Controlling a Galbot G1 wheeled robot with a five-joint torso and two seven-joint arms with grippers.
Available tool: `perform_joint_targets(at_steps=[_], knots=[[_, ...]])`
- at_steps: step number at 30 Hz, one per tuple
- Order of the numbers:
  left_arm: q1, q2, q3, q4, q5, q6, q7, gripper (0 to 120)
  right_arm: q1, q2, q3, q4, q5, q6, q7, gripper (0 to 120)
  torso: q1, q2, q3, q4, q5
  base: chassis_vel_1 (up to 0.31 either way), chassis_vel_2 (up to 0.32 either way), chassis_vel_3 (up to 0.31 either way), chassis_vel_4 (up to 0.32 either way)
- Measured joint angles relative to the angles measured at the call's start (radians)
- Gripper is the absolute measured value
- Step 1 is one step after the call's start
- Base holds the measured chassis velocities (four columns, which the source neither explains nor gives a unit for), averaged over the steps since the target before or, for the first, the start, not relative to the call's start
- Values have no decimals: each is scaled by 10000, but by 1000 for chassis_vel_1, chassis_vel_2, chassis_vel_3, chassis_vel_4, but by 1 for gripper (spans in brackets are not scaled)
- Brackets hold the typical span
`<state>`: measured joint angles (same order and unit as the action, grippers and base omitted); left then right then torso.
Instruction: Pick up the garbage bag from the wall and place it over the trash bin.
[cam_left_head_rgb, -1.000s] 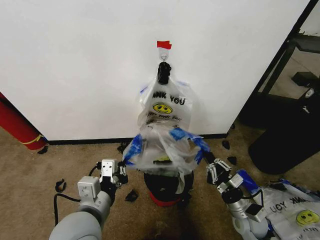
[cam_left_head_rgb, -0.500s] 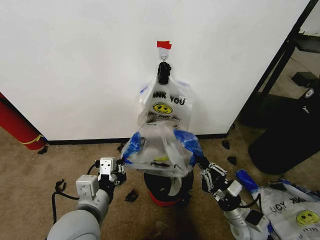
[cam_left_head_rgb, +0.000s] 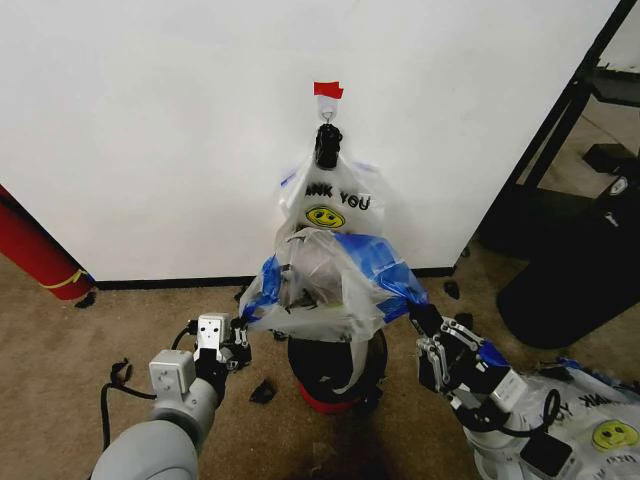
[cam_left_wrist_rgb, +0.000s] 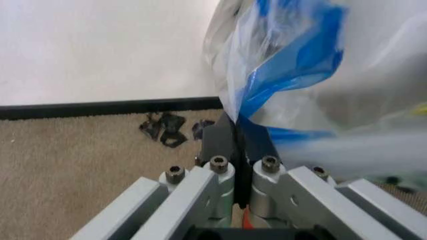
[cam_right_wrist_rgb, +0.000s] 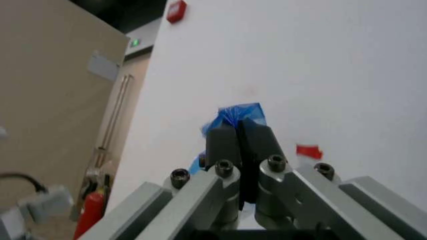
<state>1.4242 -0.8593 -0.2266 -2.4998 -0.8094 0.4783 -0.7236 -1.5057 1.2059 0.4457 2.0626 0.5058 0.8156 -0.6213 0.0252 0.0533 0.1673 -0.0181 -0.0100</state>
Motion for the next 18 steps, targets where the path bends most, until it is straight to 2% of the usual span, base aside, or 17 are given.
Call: perform_joint_targets(at_steps=[3, 6, 9, 12, 16, 18], knots=[[-95, -41, 68, 0, 28, -10, 16, 0, 282, 33, -150, -570, -81, 10, 187, 0, 0, 0, 0, 0, -1, 0, 0, 0, 0], [-267, -30, 164, 0, 55, 28, 29, 0, 696, 106, -555, -1418, -400, 5, 918, 0, 0, -1, 1, 2, 1, 0, 0, 0, 0], [-334, 32, 204, 0, 56, 52, 35, 0, 846, 120, -690, -1736, -556, -91, 1248, 0, 0, 0, 0, 1, 0, 0, 0, 0, 0], [-375, 231, 325, 0, 78, 61, 42, 0, 1215, 44, -710, -2638, -792, -184, 1621, 0, 0, -1, 1, 1, 0, 0, 0, 0, 0], [-345, 325, 501, 0, 93, 40, 56, 0, 1369, -185, -668, -3454, -832, -184, 1536, 0, 0, -1, 1, 1, 0, 0, 0, 0, 0], [-300, 388, 599, 0, 93, 40, 64, 0, 1354, -335, -677, -3759, -720, -182, 1071, 0, 0, -1, 0, -1, 0, 0, 0, 0, 0]])
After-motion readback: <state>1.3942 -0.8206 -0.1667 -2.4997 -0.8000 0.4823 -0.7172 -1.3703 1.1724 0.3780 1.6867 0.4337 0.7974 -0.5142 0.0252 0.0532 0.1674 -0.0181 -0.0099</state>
